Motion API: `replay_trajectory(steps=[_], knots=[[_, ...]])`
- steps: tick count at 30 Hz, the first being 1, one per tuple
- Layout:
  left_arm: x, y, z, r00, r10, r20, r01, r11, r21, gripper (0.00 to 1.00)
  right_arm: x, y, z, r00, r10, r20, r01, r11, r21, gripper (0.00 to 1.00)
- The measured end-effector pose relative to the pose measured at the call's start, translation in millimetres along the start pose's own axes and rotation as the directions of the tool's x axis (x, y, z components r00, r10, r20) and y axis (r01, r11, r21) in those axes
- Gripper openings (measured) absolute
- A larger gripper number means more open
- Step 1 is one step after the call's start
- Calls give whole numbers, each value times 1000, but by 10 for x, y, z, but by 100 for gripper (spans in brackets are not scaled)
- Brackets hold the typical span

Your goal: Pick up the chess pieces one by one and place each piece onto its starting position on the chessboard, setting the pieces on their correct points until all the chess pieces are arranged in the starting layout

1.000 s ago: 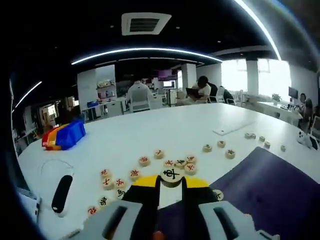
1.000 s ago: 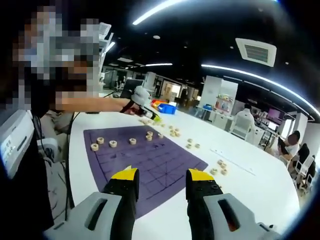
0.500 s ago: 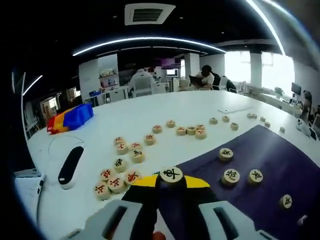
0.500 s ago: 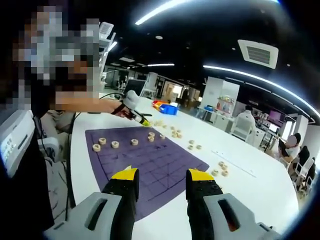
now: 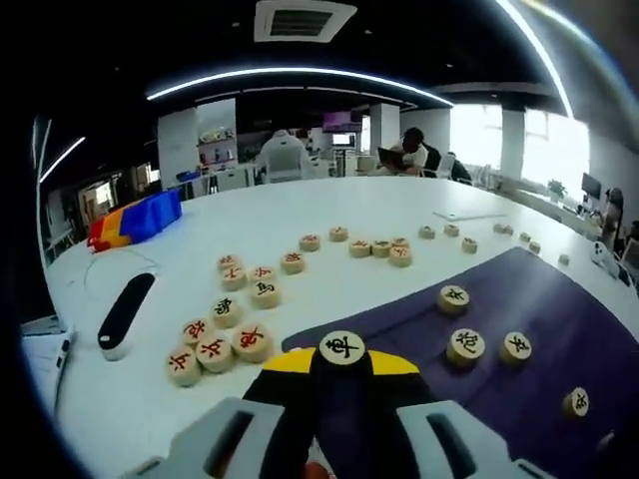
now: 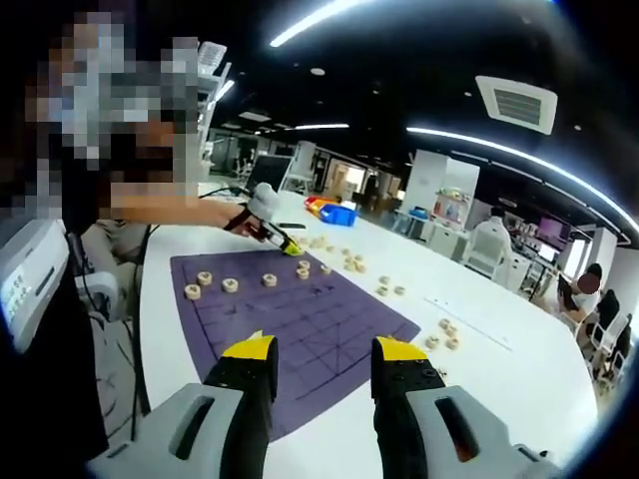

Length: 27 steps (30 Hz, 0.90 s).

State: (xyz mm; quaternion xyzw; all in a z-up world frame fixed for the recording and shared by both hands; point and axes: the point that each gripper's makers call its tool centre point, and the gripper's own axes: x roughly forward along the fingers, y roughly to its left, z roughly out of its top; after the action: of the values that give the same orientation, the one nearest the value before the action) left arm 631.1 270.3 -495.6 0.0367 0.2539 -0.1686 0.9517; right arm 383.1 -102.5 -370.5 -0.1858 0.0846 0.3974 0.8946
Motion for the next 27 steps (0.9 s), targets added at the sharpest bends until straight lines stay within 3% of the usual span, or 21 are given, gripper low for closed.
replay_trajectory(steps=[8,11,12,17,20,23,26,27], knots=[[-14,1,-19,1000,1,21,0,999,-53,21,-14,-5,-10,1000,-3,-2,3,1000,-2,38],[-34,16,-14,1000,-6,20,7,998,-61,33,-15,-3,-9,1000,-2,-4,2,1000,-4,38],[-53,30,-3,1000,-2,24,4,998,-68,32,-21,-4,-2,1000,-3,-2,3,1000,-4,38],[-303,-39,231,996,-16,92,22,997,-67,30,-47,-9,33,1000,-6,8,6,1000,-9,38],[-539,-185,421,987,-54,152,61,997,-42,30,-52,-14,29,1000,-9,9,9,1000,-6,38],[-794,-393,494,979,-109,174,105,994,30,30,-51,-12,35,1000,-8,10,8,1000,-5,38],[-1023,-581,331,987,-139,86,115,965,236,34,-53,-5,52,1000,-9,16,9,1000,-5,38],[-1069,-622,301,986,-148,77,124,957,261,36,-53,1,55,1000,-8,16,8,1000,-6,38]])
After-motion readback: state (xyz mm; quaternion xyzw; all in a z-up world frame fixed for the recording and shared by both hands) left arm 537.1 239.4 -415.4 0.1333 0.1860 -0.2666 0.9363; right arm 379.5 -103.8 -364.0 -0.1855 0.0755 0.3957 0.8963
